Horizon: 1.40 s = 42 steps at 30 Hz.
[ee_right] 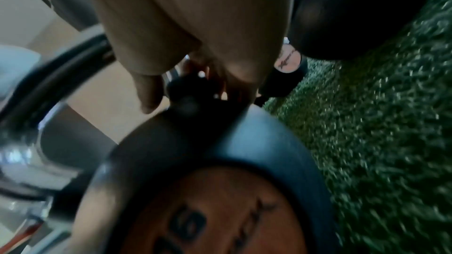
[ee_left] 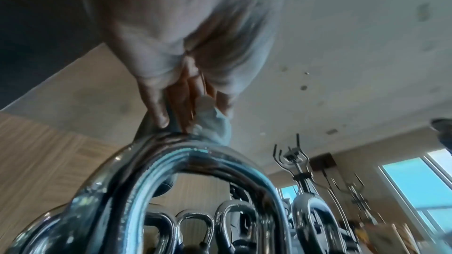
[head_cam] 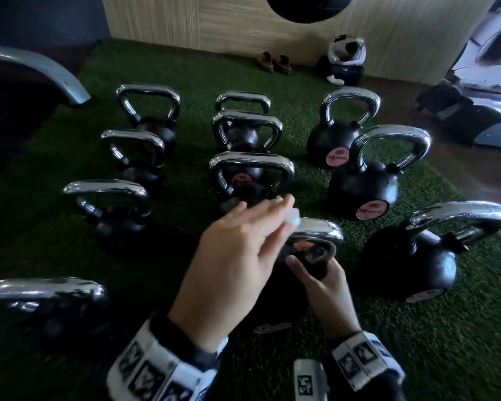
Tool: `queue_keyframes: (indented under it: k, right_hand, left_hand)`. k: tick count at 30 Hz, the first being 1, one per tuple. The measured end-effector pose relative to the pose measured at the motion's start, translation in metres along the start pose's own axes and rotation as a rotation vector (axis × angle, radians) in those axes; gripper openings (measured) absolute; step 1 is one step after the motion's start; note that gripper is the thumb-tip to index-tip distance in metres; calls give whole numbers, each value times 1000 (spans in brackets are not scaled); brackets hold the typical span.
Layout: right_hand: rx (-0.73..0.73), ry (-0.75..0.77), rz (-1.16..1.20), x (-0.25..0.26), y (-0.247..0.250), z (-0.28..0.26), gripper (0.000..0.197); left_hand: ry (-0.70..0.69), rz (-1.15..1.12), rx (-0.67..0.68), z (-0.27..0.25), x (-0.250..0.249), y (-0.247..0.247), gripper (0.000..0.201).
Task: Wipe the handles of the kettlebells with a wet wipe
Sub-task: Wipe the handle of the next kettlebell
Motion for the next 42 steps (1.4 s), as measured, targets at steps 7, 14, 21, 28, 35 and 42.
queue_keyframes:
  k: [7, 14, 21, 28, 35, 42]
  right_hand:
    - [-33, -6, 7, -15, -1, -5, 34]
    - [-79, -2, 16, -20, -8, -8, 39]
    - [-78, 0, 57, -20, -9, -8, 33]
    - [-92, -56, 191, -24, -6, -5, 32]
    - [-116, -74, 330, -19, -6, -3, 33]
    - [-103, -42, 217, -5, 3, -27, 30]
  left_hand:
    - [52, 1, -33, -4, 12, -3, 21]
    - [24, -64, -136, -25, 30, 2, 29]
    - [372, -361, -243, -57, 71, -5, 31]
    - [530, -539, -272, -74, 85, -29, 27]
    - [600, -536, -295, -98, 87, -57, 44]
    - [507, -348, -283, -72, 94, -47, 25]
Point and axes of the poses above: each hand's wrist, its own z-axis towards the middle knuckle, its own y-axis out of the back of the hand, x = y × z, the point moved 1 cm from there along z, towards the middle knuckle, and after that the axes turned 14 degrees about y, right-handed, at the moved point
